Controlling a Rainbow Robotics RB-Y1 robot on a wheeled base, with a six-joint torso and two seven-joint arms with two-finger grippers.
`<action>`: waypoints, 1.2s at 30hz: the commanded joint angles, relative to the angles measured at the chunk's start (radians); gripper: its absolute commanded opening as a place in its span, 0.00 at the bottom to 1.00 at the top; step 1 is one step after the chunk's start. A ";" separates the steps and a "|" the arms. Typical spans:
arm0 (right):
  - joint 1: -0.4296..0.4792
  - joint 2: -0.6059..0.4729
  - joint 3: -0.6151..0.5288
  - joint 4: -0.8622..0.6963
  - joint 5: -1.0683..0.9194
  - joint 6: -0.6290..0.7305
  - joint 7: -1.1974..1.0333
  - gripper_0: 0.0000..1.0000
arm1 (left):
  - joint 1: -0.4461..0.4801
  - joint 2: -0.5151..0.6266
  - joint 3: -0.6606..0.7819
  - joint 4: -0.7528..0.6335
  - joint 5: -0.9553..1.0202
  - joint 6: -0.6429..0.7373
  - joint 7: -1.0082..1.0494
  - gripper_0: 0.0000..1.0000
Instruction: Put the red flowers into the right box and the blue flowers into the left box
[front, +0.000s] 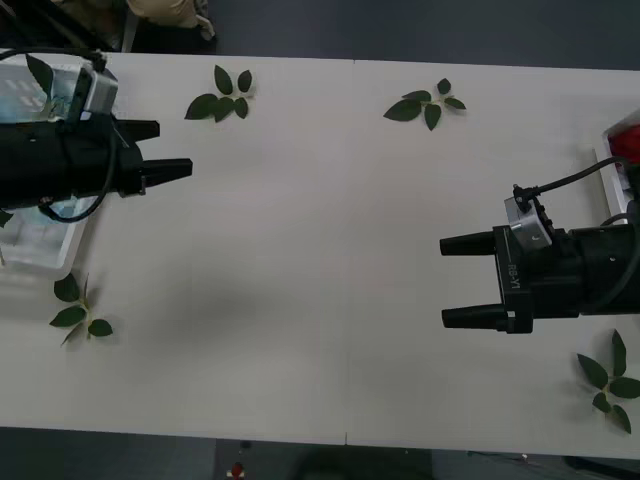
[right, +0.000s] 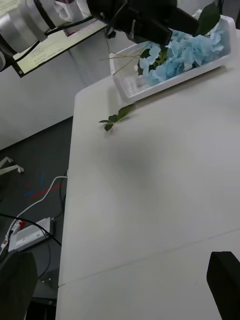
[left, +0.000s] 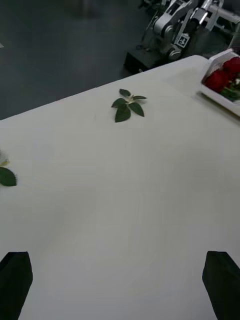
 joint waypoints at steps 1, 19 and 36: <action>-0.010 0.011 -0.009 -0.018 0.002 -0.001 0.034 1.00 | 0.008 -0.095 0.020 -0.038 0.041 0.070 -0.139 1.00; -0.010 0.011 -0.009 -0.018 0.002 -0.001 0.034 1.00 | 0.054 -0.259 -0.010 -0.039 0.216 0.409 -0.192 1.00; -0.010 0.011 -0.009 -0.018 0.002 -0.001 0.034 1.00 | 0.144 -0.274 -0.112 -0.039 0.268 0.434 -0.192 1.00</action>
